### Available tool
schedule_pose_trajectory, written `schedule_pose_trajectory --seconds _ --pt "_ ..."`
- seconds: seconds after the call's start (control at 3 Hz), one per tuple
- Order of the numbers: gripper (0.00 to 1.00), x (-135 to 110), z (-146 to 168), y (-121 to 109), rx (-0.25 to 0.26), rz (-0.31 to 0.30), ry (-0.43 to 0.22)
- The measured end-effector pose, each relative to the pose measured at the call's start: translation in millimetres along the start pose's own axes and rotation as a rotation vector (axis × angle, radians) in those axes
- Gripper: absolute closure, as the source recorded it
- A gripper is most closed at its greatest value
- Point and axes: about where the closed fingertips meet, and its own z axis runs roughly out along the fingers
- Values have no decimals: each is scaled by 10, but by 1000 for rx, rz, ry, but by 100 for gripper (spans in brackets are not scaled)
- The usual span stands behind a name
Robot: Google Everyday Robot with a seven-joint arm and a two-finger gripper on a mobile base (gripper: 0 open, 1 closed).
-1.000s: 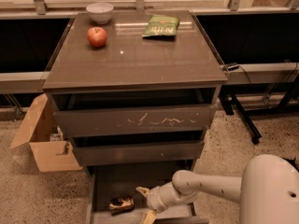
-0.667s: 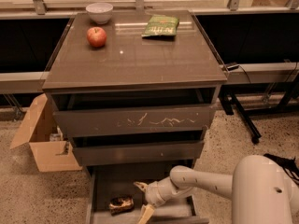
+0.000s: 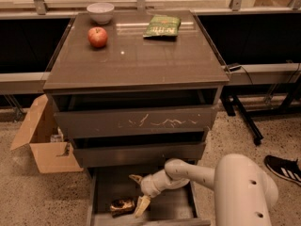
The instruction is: Pick orange can from bottom drawer and place on counter
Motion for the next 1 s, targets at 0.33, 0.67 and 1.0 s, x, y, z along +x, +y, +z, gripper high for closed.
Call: schedule_pose_trajectory --seconds 0.33,0.67,1.0 --pt "0 -24 253 -126 -17 -13 8" --pt "0 -33 469 -145 -26 -4 41" --pt "0 14 666 -111 -16 30 70"
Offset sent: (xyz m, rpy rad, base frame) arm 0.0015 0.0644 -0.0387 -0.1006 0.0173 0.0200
